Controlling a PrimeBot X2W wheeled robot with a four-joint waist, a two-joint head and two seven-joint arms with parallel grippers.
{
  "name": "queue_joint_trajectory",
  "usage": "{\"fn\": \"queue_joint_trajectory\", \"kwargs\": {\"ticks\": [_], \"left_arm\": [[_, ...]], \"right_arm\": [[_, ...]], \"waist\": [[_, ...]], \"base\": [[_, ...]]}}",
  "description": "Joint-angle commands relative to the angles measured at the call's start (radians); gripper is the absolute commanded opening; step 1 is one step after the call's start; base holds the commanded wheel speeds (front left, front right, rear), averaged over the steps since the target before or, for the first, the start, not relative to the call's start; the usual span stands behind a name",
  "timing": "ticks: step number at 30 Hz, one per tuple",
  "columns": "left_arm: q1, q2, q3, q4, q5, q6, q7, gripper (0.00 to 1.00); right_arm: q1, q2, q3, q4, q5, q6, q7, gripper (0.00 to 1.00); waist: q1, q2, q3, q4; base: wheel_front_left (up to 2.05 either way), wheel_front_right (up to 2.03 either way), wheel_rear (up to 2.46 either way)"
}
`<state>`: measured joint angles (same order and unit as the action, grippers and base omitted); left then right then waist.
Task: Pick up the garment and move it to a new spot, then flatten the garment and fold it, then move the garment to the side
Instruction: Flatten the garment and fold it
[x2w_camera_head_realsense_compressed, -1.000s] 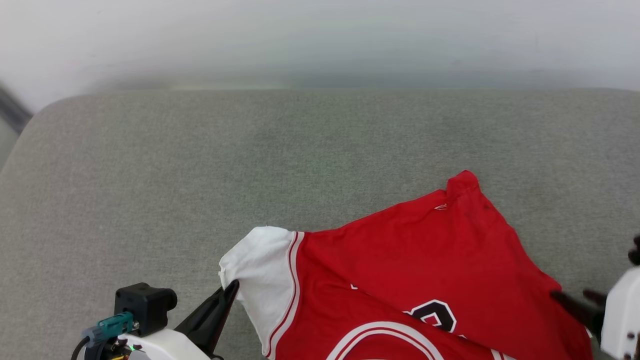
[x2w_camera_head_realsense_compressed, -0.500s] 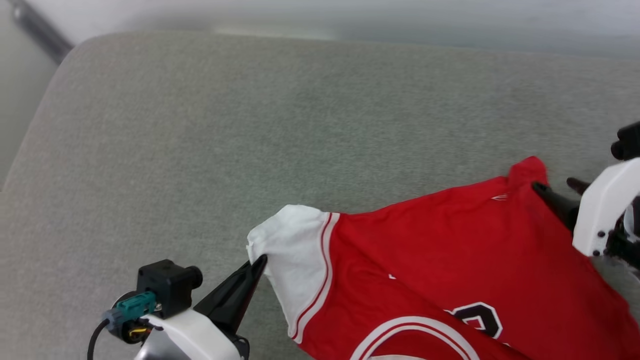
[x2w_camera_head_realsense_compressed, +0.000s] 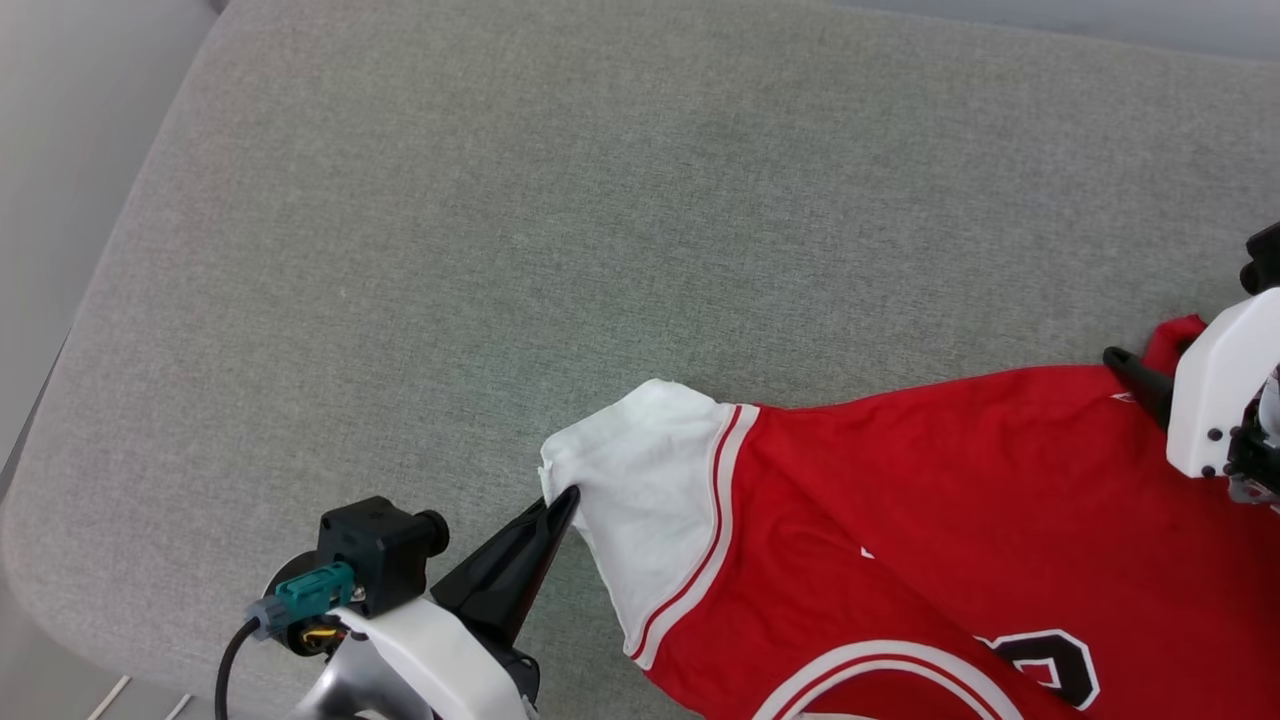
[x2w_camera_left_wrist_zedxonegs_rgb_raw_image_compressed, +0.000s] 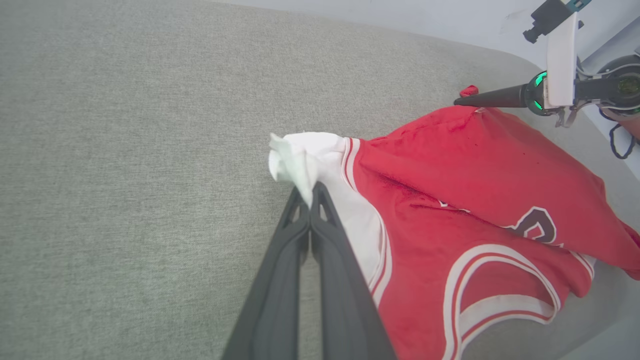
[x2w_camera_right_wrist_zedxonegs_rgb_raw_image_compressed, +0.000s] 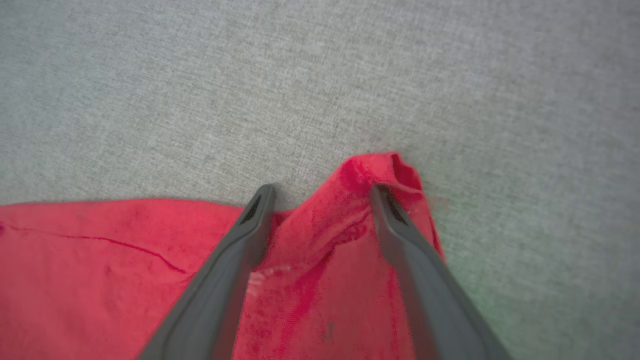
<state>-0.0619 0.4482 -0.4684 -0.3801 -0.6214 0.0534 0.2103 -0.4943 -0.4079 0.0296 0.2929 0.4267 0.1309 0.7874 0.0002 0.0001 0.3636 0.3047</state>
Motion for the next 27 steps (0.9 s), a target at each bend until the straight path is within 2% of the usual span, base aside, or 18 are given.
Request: {"fn": "queue_joint_trajectory", "kwargs": {"ticks": [1, 4, 6, 7, 17, 27], "left_arm": [[-0.013, -0.005, 0.0, 0.005, 0.002, -0.004, -0.007, 0.0], [-0.017, -0.006, -0.002, 0.011, 0.001, -0.008, -0.011, 0.0], [-0.02, -0.006, -0.002, 0.015, -0.001, -0.008, -0.013, 0.0], [-0.021, -0.005, -0.001, 0.018, -0.003, -0.008, -0.014, 0.0], [-0.001, 0.022, 0.023, 0.023, -0.008, 0.006, -0.013, 0.0], [-0.017, 0.089, 0.112, -0.038, -0.002, 0.029, -0.024, 0.0]], "right_arm": [[-0.001, 0.001, 0.013, 0.034, 0.0, 0.0, 0.0, 1.0], [0.007, -0.003, 0.035, 0.068, 0.004, 0.0, 0.015, 1.0], [0.013, -0.006, 0.046, 0.087, 0.009, 0.0, 0.032, 0.05], [0.014, -0.009, 0.052, 0.094, 0.009, 0.0, 0.04, 0.0], [-0.027, -0.01, 0.032, 0.094, 0.02, -0.001, -0.021, 0.0], [-0.073, -0.029, 0.04, -0.035, 0.105, 0.0, -0.075, 0.0]], "waist": [[-0.0002, -0.0001, 0.01, 0.01], [-0.0002, -0.0001, 0.016, 0.016], [-0.0002, -0.0001, 0.016, 0.017], [-0.0002, -0.0001, 0.015, 0.017], [-0.0002, -0.0001, -0.064, -0.023], [-0.0002, -0.0001, -0.21, -0.125]], "base": [[0.0, 0.0, 0.0], [0.0, 0.0, 0.0], [0.0, 0.0, 0.0], [0.0, 0.0, 0.0], [0.0, 0.0, 0.0], [0.0, 0.0, 0.0]]}}
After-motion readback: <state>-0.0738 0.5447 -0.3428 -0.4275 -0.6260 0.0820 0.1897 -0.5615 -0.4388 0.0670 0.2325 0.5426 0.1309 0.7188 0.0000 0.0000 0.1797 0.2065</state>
